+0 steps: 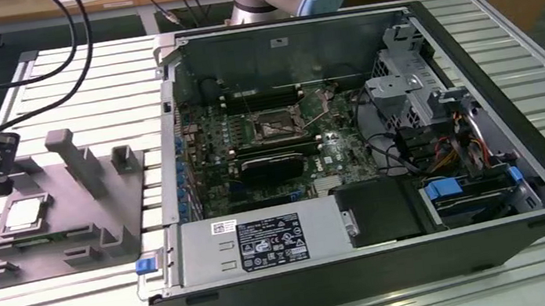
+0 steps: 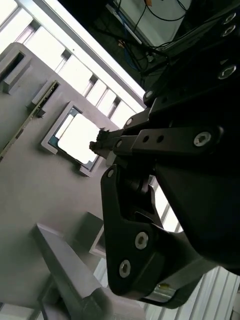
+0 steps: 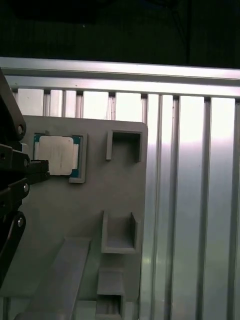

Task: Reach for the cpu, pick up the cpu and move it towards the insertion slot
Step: 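Pick up the cpu and move it towards the insertion slot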

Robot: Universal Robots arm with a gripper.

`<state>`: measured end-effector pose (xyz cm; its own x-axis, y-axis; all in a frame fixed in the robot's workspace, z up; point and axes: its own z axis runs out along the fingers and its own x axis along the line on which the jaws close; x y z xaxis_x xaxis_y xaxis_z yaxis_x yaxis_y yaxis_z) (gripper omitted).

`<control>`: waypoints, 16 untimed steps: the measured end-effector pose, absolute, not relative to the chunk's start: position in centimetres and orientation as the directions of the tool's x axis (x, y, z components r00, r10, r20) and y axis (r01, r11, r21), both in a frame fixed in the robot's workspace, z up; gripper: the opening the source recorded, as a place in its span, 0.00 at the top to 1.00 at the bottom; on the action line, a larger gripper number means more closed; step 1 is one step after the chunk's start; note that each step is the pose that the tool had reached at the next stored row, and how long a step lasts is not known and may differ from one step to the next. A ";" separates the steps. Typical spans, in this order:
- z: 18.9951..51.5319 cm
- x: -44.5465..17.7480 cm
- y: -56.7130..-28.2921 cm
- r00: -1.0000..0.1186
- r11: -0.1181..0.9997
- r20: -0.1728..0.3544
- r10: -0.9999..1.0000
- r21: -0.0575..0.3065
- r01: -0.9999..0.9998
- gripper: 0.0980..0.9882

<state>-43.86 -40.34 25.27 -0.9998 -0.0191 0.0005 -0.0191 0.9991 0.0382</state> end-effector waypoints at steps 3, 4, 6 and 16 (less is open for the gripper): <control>24.9 -44.0 -40.4 -1.000 0.999 0.001 -0.019 0.038 -0.019 0.99; 24.7 -44.0 -40.4 -1.000 0.999 0.001 -0.019 0.038 -0.019 0.99; 24.3 -44.1 -40.4 -1.000 0.999 0.000 -0.019 0.038 -0.019 0.99; 22.5 -44.4 -40.8 -1.000 0.999 0.000 -0.019 0.038 -0.019 0.99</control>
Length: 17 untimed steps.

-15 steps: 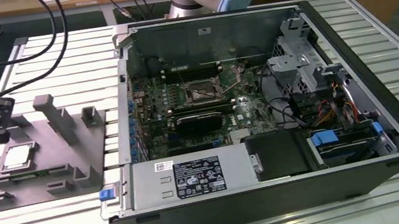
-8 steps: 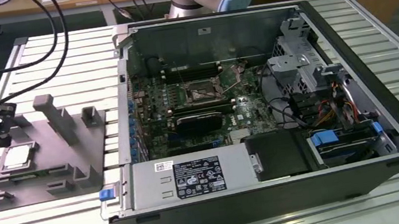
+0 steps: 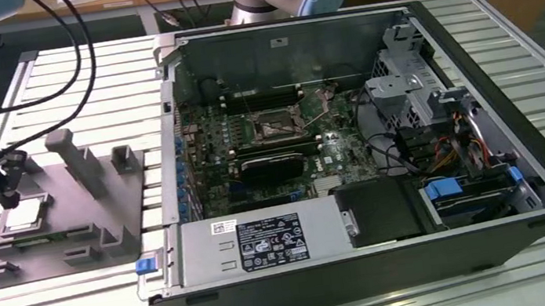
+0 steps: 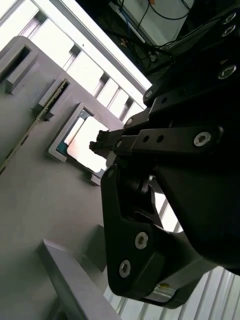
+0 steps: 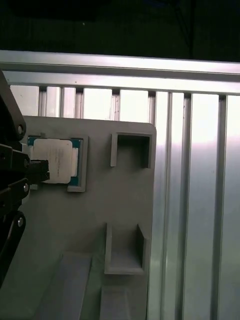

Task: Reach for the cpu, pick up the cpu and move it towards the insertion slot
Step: 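Pick up the cpu and move it towards the insertion slot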

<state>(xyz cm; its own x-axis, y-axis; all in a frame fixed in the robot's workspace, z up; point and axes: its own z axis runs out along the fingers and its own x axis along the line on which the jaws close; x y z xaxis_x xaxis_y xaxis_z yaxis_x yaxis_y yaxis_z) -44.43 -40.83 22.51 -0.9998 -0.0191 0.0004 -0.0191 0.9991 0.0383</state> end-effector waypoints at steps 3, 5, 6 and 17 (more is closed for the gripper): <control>22.0 -44.5 -41.0 -1.000 0.999 0.001 -0.019 0.038 -0.019 0.99; 21.6 -44.5 -41.0 -1.000 0.999 0.000 -0.019 0.038 -0.019 0.99; 21.4 -44.5 -41.0 -1.000 0.999 0.001 -0.019 0.038 -0.019 0.99; 20.2 -45.0 -41.0 -1.000 0.999 0.000 -0.019 0.038 -0.019 0.99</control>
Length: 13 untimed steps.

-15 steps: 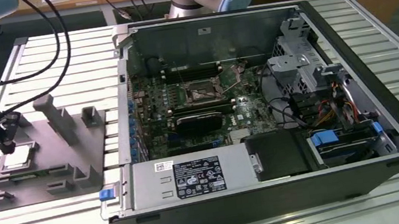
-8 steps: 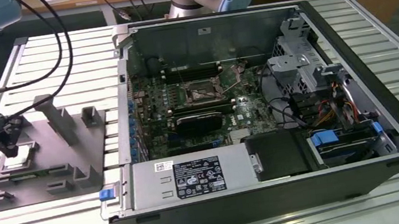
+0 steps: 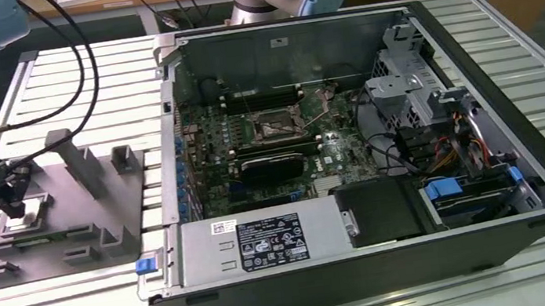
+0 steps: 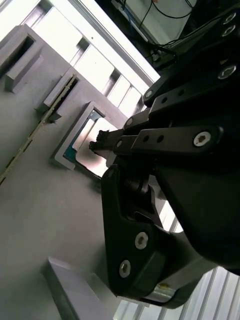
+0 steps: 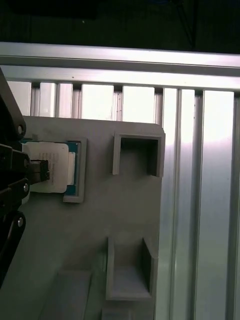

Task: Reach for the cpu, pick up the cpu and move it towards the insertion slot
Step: 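Pick up the cpu and move it towards the insertion slot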

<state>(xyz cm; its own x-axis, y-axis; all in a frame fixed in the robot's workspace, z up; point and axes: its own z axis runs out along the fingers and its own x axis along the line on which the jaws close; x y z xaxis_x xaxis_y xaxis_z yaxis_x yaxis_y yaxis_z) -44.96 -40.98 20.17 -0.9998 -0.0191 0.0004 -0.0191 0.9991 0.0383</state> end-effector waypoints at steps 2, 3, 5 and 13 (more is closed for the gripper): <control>20.2 -45.0 -41.0 -1.000 0.999 0.000 -0.019 0.038 -0.019 0.99; 20.2 -45.0 -41.0 -1.000 0.999 0.000 -0.019 0.038 -0.019 0.99; 20.2 -45.0 -41.0 -1.000 0.999 0.001 -0.019 0.038 -0.019 0.99; 20.2 -45.0 -41.0 -1.000 0.999 0.001 -0.019 0.038 -0.019 0.78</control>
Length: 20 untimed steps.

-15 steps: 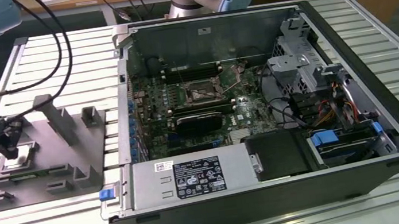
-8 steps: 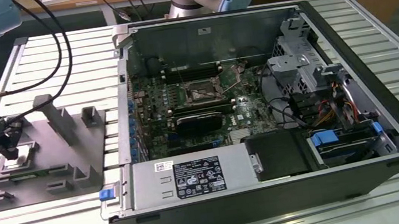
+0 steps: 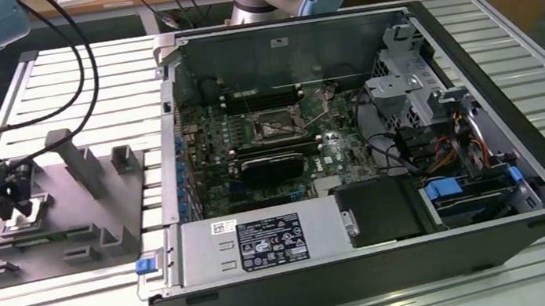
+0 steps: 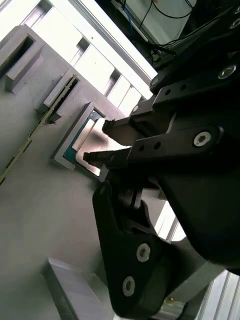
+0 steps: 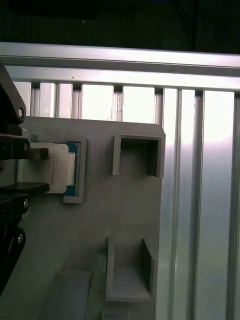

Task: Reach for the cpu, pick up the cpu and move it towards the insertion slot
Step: 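Pick up the cpu and move it towards the insertion slot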

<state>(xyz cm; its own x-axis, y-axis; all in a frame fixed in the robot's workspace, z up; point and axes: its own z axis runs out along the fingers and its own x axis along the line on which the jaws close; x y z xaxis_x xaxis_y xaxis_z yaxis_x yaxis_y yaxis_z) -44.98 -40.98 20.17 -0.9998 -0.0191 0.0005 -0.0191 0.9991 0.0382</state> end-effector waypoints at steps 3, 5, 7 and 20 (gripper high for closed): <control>20.2 -45.0 -41.0 -1.000 0.999 0.001 -0.019 0.038 -0.019 0.65; 20.2 -45.0 -41.0 -1.000 0.999 0.000 -0.019 0.038 -0.019 0.59; 20.2 -45.0 -41.0 -1.000 0.999 0.000 -0.019 0.038 -0.019 0.52; 19.7 -45.0 -41.0 -0.999 0.998 0.001 0.041 0.038 0.041 0.45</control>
<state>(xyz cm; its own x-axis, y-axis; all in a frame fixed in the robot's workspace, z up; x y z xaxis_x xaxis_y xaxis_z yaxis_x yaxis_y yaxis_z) -44.99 -40.98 19.71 -0.9992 0.0411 0.0006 0.0411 0.9984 0.0382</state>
